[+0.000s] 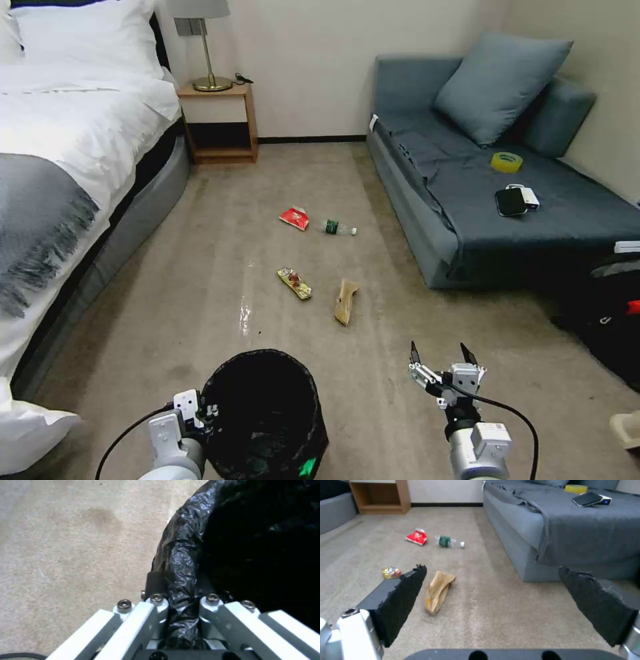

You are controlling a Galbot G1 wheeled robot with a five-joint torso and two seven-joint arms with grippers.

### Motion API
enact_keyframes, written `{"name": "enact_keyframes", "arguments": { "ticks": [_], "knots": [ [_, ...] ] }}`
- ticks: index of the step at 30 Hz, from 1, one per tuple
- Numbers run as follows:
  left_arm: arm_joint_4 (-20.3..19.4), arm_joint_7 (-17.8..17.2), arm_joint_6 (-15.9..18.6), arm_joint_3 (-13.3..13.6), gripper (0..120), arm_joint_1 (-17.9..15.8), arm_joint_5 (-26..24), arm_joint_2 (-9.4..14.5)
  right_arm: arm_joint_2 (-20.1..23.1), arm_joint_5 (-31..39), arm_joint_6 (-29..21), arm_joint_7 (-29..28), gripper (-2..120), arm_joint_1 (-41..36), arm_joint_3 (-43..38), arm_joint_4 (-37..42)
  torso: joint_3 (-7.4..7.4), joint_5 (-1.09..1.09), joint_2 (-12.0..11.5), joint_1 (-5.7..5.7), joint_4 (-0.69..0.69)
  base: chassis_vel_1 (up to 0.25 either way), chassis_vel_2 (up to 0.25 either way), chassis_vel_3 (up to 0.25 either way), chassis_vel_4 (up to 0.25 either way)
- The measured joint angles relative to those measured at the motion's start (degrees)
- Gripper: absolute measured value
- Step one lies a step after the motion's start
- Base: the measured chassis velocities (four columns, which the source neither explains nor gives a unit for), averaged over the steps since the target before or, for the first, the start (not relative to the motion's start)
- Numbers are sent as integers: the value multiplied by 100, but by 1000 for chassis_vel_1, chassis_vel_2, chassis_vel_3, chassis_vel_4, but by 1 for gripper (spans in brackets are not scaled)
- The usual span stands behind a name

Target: Pick up the trash bin, then pick up the garbage on the floor and place it into the trash bin.

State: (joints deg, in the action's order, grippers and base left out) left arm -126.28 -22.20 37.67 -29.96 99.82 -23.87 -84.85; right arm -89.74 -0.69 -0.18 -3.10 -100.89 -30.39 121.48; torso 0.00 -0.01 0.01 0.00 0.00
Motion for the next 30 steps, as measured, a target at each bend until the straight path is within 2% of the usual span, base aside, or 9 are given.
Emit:
{"name": "enact_keyframes", "arguments": {
  "ticks": [8, 20, 23, 24, 26, 30],
  "knots": [
    [-27, 86, -118, 4, 5, 18, 80, -24, 3, 7, 37, -1, 100, 8, 5, -3, 0, -1, 0, 0, -1, 0, 0, 0, 0],
    [-215, 331, -474, -11, 5, 80, 392, -44, 3, 17, 109, 47, 100, 84, 13, -13, 1, 1, -1, 0, 0, 0, 0, 0, 0],
    [-185, 667, -1024, -94, 5, 50, 544, -53, -11, -9, 264, 156, 100, 88, 18, -21, 1, 2, -1, 0, 0, 0, 0, 0, 0],
    [-185, 667, -1024, -94, 5, 50, 544, -53, -11, -9, 264, 156, 100, 88, 18, -21, 1, 2, -1, 0, 0, 0, 0, 0, 0],
    [-105, 1019, -1413, -173, 5, 20, 566, -59, -24, -1, 340, 205, 100, 88, 19, -21, 1, 1, -1, 0, 0, 0, 0, 0, 0],
    [-51, 1384, -1676, -241, 5, 29, 504, -73, -47, -1, 374, 224, 100, 73, 27, -20, 1, 1, -1, 0, 0, 0, 0, 0, 0]
  ]
}}
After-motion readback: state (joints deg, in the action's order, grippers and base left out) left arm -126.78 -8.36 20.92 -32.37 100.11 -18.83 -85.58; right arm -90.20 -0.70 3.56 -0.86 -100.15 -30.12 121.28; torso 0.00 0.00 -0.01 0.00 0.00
